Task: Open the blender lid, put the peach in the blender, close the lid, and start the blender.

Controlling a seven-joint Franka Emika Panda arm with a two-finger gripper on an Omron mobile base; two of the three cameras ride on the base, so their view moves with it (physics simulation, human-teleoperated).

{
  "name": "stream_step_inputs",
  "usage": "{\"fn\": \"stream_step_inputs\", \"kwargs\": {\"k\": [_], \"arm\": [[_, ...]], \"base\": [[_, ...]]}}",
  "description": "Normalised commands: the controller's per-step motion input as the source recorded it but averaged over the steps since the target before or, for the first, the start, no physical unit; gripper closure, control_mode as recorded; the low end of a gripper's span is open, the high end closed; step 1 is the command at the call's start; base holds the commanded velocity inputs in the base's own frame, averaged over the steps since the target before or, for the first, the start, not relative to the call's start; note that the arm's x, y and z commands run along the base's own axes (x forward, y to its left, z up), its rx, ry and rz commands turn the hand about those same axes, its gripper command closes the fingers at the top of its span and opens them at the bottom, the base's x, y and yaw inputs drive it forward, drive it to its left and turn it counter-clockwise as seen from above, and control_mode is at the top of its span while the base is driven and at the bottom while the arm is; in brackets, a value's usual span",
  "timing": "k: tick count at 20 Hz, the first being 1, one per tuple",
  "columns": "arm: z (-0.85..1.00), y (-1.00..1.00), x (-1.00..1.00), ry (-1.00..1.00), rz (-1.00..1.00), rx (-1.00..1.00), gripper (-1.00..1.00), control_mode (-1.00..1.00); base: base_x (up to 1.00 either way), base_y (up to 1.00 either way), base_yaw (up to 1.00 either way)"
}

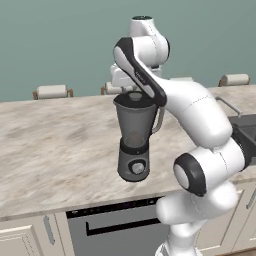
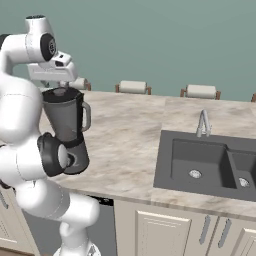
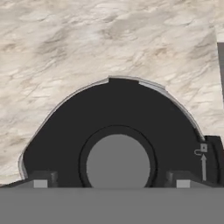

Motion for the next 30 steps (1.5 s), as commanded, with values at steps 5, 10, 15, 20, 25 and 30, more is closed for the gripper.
{"fn": "stream_step_inputs", "kwargs": {"k": [5, 10, 15, 20, 25, 30], "arm": [[0.26, 0.0, -0.8, -0.47, -0.04, 0.0, -1.0, -1.0], [-0.22, 0.0, -1.0, -0.55, -0.21, 0.0, -1.0, -1.0], [-0.84, 0.0, -1.0, -0.51, -0.38, 0.0, -1.0, -1.0], [-1.0, 0.0, -0.96, -0.35, -0.43, -0.06, -1.0, -1.0], [-0.82, 0.0, -0.38, -0.17, -0.41, -0.04, -1.0, -1.0], [-0.3, 0.05, 0.08, 0.03, -0.15, -0.05, -1.0, -1.0]], "base": [[0.0, 0.0, 0.0], [0.0, 0.0, 0.0], [0.0, 0.0, 0.0], [0.0, 0.0, 0.0], [0.0, 0.0, 0.0], [0.0, 0.0, 0.0]]}}
